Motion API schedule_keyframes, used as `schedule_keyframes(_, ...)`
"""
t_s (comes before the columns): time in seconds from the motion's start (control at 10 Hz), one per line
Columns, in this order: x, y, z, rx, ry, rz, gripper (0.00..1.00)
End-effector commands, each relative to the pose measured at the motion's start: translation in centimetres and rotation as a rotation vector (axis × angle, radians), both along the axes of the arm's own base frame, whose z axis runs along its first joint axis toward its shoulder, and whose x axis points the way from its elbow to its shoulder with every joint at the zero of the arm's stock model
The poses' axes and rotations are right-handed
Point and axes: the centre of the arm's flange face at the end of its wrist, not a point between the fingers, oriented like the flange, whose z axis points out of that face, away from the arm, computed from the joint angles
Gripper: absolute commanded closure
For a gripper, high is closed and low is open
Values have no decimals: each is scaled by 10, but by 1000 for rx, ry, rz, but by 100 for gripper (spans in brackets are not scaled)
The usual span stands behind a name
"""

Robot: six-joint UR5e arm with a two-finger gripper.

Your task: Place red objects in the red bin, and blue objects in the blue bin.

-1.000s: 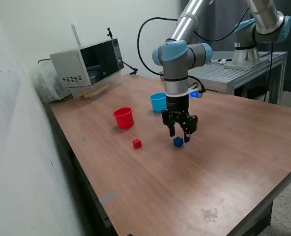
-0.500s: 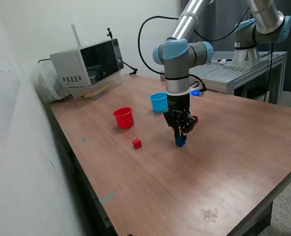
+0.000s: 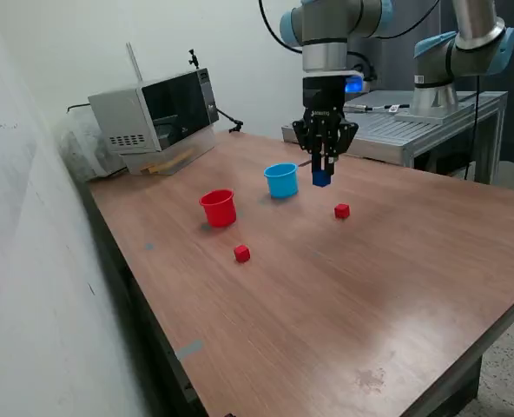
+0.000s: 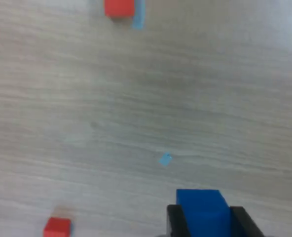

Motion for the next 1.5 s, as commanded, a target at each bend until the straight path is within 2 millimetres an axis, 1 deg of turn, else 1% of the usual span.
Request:
schedule_keyframes(0.0,32,51,17,6,-23,-65,100)
schedule_keyframes(0.1,38,104,3,17,-84,-148,100)
schedule_keyframes(0.2,46,161,-13,25,-158,-237,100)
schedule_keyframes(0.3,50,209,-23,20,-183,-306,100)
schedule_keyframes(0.4,56,245,-28,17,-199,-327,100)
schedule_keyframes(0.5,61,271,-34,13,-210,-354,100)
schedule_keyframes(0.6,64,283,-36,12,-216,-359,100)
schedule_keyframes(1.0,70,280,-44,8,-234,-352,100)
schedule_keyframes(1.1,71,279,-45,8,-235,-351,0)
schedule_keyframes(1.3,71,279,-44,9,-234,-349,0)
schedule_keyframes(1.4,71,274,-43,11,-233,-323,0)
